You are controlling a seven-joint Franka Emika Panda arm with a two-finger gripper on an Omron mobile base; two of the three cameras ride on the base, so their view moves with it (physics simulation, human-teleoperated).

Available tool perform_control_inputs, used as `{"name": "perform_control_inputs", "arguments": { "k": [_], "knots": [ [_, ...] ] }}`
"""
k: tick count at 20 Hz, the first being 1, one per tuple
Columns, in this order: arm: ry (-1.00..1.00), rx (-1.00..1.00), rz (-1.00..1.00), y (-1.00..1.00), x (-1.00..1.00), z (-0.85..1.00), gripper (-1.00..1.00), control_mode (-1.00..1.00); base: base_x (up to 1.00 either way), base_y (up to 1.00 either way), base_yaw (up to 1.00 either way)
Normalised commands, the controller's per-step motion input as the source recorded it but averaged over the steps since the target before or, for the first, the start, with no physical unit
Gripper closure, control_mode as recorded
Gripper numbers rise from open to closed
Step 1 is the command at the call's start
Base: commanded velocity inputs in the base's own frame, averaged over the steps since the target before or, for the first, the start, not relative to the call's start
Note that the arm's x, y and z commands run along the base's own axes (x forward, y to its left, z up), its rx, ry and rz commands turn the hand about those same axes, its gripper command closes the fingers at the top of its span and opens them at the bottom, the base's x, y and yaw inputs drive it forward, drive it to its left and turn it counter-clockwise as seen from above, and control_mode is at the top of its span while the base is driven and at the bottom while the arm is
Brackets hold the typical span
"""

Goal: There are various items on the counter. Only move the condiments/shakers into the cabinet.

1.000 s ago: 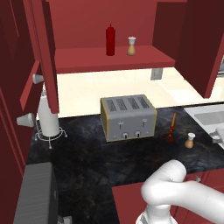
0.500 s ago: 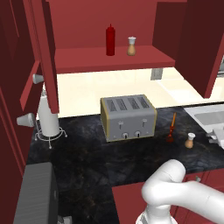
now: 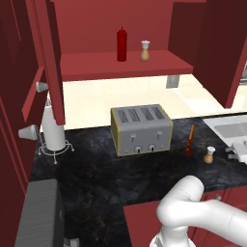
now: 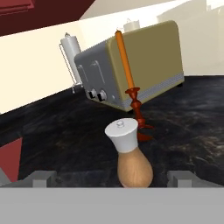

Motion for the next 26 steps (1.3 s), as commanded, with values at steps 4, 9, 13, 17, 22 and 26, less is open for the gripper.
{"name": "perform_control_inputs", "arguments": {
  "k": [4, 9, 13, 17, 22, 26],
  "knots": [
    [0.00, 0.00, 0.00, 0.08, 0.07, -0.08, -1.00, -1.00, 0.00, 0.00, 0.00],
    [0.00, 0.00, 0.00, 0.08, 0.07, -0.03, -1.00, -1.00, 0.00, 0.00, 0.00],
    [0.00, 0.00, 0.00, 0.09, 0.03, -0.02, -1.00, -1.00, 0.00, 0.00, 0.00],
    [0.00, 0.00, 0.00, 0.09, 0.01, -0.02, -1.00, -1.00, 0.00, 0.00, 0.00],
    [0.00, 0.00, 0.00, 0.02, 0.04, -0.07, -1.00, -1.00, 0.00, 0.00, 0.00],
    [0.00, 0.00, 0.00, 0.04, 0.11, -0.06, -1.00, -1.00, 0.00, 0.00, 0.00]
  ]
}}
